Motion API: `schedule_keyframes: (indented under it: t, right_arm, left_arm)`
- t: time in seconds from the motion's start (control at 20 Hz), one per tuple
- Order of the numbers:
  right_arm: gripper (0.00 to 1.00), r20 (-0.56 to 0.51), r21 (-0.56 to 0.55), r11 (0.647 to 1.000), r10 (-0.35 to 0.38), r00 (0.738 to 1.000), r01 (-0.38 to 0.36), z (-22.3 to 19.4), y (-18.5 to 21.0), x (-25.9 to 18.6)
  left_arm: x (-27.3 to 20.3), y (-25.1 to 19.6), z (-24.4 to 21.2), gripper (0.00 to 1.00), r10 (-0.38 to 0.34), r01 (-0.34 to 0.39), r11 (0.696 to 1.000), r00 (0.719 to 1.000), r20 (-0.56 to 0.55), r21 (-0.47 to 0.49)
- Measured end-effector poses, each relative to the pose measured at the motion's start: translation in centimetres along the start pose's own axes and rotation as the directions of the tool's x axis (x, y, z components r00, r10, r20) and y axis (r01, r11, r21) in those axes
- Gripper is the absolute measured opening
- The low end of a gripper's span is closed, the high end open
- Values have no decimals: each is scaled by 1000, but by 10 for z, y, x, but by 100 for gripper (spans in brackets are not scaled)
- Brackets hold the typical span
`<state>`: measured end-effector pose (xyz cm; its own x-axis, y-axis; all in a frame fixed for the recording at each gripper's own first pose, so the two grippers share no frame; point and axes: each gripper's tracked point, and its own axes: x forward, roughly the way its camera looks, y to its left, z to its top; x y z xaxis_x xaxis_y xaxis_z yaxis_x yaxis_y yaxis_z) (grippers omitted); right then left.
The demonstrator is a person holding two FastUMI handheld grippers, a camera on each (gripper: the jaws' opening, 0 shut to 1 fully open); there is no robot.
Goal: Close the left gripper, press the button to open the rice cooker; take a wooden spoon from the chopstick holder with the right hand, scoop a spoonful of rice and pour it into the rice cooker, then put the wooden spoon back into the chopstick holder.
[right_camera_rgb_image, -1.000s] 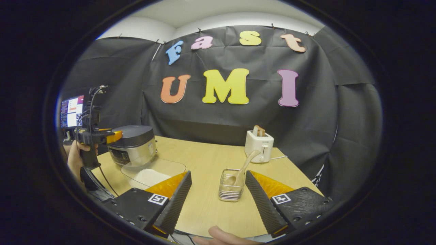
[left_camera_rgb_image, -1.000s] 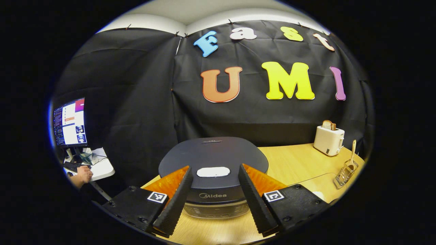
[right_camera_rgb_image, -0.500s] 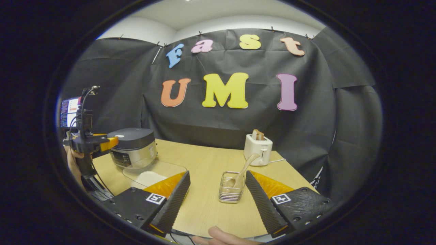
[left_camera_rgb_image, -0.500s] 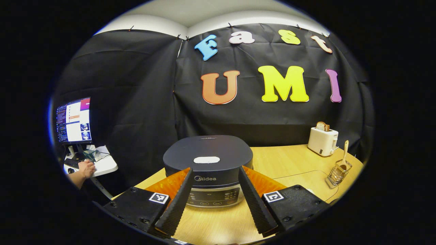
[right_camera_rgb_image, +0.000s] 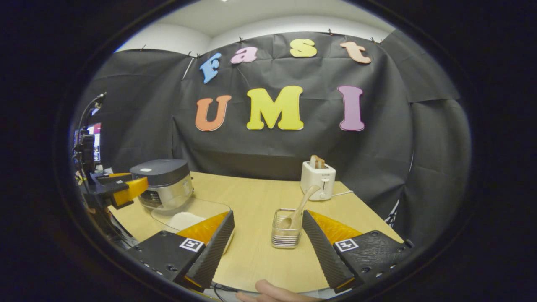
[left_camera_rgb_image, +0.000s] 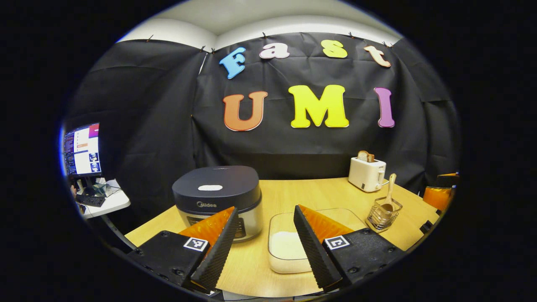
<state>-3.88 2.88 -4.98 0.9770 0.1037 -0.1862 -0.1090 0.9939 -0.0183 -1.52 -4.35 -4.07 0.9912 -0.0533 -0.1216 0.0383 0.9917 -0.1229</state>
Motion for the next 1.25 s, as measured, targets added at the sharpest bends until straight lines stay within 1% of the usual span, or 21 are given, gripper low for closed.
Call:
schedule_keyframes:
  t: [0.25, 0.35, 0.45, 0.55, 0.7, 0.75, 0.8, 0.95, 1.0, 1.05, 1.15, 1.2, 1.25]
  right_arm:
    - [97, 0, 1, 1000, -9, 1000, 9, 0, -2, 0]
    - [97, -5, 6, 1000, -15, 1000, 15, -1, -5, 3]
    - [97, -9, 8, 1000, -21, 1000, 21, -2, -8, 6]
    - [97, -14, 7, 1000, -24, 1000, 24, -4, -9, 7]
    - [97, -19, 6, 1000, -27, 999, 28, -6, -10, 11]
    - [97, -19, 4, 1000, -29, 999, 29, -6, -10, 11]
    - [97, -16, -1, 999, -37, 999, 37, -6, -10, 12]
    - [96, 3, -23, 998, -63, 998, 64, -5, -13, 14]
    - [97, 1, -30, 998, -60, 998, 60, -7, -11, 15]
    - [98, -1, -34, 998, -53, 999, 53, -9, -8, 15]
    - [97, -3, -37, 999, -37, 999, 36, -10, -4, 18]
    - [98, 1, -33, 999, -31, 1000, 31, -10, -3, 19]
    - [97, 9, -22, 999, -31, 999, 31, -10, -3, 19]
  left_arm:
    - [-9, -42, 6, 86, -51, 51, 998, 999, 2, 37]
    - [-14, -52, 10, 86, -59, 57, 997, 998, 25, 53]
    - [-17, -59, 12, 86, -67, 65, 997, 997, 45, 44]
    - [-18, -61, 13, 85, -69, 67, 997, 996, 56, 34]
    - [-17, -58, 14, 86, -51, 49, 998, 996, 75, 27]
    - [-15, -58, 14, 81, -50, 48, 999, 996, 78, 22]
    - [-15, -59, 14, 86, -52, 51, 999, 996, 78, 15]
    - [-12, -59, 12, 85, -55, 55, 998, 996, 76, -7]
    - [-13, -60, 13, 85, -60, 61, 998, 995, 76, -10]
    - [-13, -60, 12, 81, -62, 63, 998, 995, 76, -12]
    - [-11, -62, 11, 81, -71, 72, 997, 995, 76, -17]
    - [-12, -65, 12, 85, -81, 83, 996, 993, 81, -21]
    - [-12, -69, 14, 85, -92, 95, 995, 992, 90, -28]
